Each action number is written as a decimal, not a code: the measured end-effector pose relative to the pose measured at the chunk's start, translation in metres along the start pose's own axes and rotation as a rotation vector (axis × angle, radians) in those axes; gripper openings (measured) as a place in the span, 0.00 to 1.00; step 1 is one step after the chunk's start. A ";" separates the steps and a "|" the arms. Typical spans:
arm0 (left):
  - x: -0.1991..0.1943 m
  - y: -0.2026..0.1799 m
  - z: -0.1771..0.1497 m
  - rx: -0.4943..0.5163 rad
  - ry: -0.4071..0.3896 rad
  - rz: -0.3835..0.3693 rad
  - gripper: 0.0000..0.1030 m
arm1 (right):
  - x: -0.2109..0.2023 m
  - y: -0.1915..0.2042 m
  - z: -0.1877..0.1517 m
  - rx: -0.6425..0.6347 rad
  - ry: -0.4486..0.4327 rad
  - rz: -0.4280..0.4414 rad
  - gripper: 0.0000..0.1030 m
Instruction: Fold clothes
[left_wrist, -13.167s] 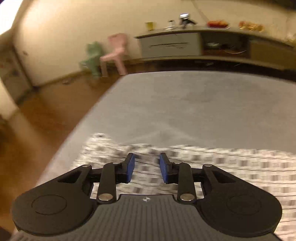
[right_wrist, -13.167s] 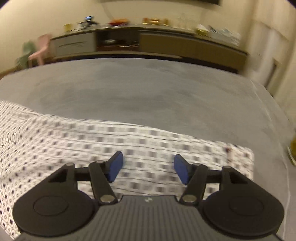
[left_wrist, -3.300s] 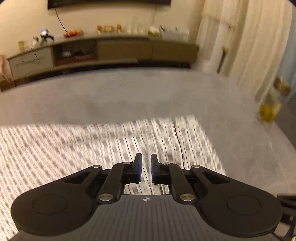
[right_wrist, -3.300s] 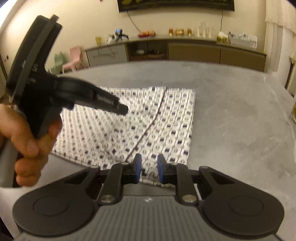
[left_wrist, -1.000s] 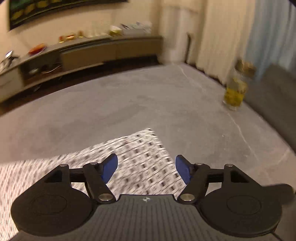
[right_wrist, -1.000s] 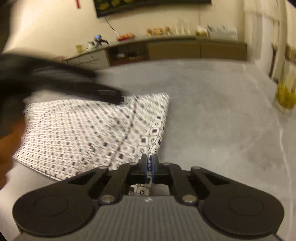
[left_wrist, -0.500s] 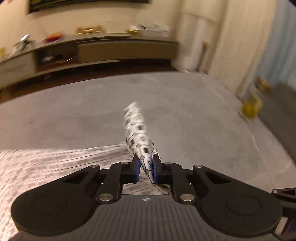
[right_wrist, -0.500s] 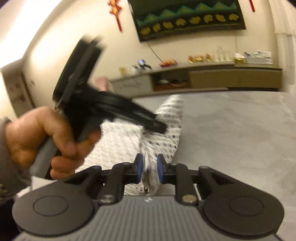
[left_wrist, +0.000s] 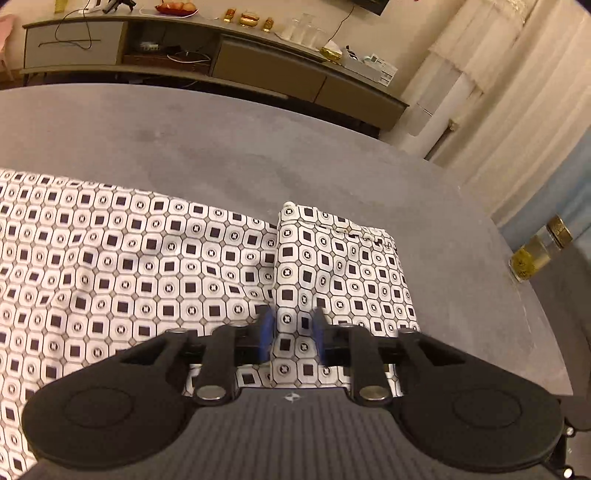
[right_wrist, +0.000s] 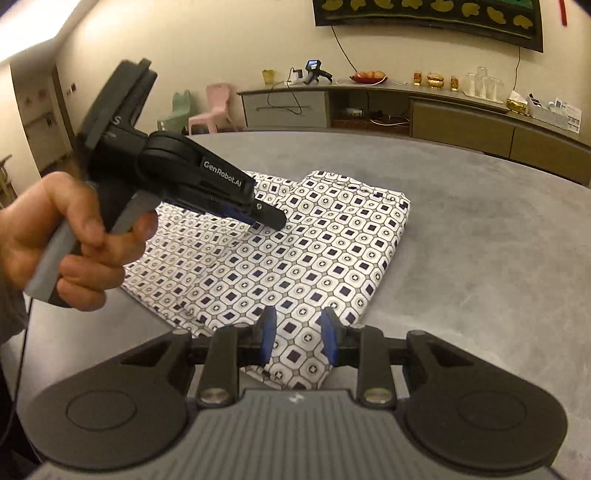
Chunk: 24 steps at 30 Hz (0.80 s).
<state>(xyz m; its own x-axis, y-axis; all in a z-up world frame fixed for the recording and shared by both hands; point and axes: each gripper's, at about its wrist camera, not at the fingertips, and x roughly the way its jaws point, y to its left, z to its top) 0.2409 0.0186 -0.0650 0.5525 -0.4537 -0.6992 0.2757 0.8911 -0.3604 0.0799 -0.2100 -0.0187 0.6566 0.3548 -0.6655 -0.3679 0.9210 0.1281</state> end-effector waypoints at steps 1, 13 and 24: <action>0.003 -0.001 0.000 -0.001 0.000 -0.004 0.49 | 0.003 -0.001 0.001 0.008 -0.007 -0.006 0.26; -0.004 0.000 0.001 -0.009 -0.045 -0.004 0.05 | 0.018 -0.013 0.015 0.075 -0.053 -0.054 0.27; 0.001 0.008 0.005 -0.065 -0.030 -0.093 0.33 | 0.042 -0.006 0.025 0.059 -0.011 -0.100 0.29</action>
<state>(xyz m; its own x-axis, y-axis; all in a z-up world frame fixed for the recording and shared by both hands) 0.2476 0.0249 -0.0657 0.5506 -0.5333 -0.6423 0.2756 0.8424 -0.4631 0.1264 -0.1966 -0.0285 0.6951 0.2624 -0.6693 -0.2610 0.9596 0.1052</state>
